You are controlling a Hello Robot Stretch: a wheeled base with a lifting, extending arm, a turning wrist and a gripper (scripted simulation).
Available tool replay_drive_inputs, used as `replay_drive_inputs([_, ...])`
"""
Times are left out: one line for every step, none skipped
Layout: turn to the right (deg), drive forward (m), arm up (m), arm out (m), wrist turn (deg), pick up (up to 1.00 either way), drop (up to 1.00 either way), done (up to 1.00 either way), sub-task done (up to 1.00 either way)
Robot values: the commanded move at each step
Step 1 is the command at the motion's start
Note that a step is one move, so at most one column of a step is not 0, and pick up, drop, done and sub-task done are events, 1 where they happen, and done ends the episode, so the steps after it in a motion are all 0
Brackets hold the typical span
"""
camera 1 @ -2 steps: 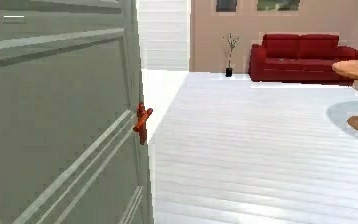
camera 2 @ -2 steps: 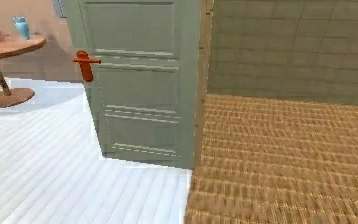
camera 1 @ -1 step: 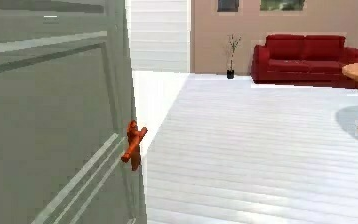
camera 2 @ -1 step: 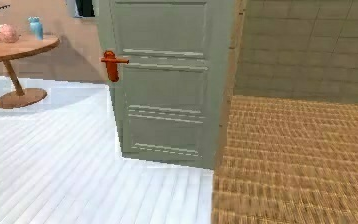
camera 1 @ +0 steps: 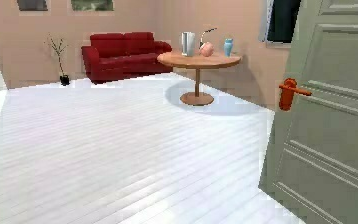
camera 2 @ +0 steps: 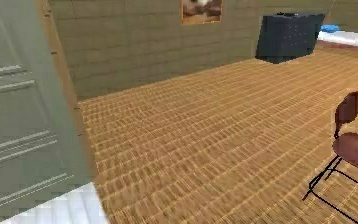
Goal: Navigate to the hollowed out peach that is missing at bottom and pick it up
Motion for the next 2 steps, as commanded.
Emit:
replay_drive_inputs([45.0, 0.0, 0.0, 0.0, 0.0, 0.0, 0.0, 0.0, 0.0])
replay_drive_inputs([9.0, 0.0, 0.0, 0.0, 0.0, 0.0, 0.0, 0.0, 0.0])
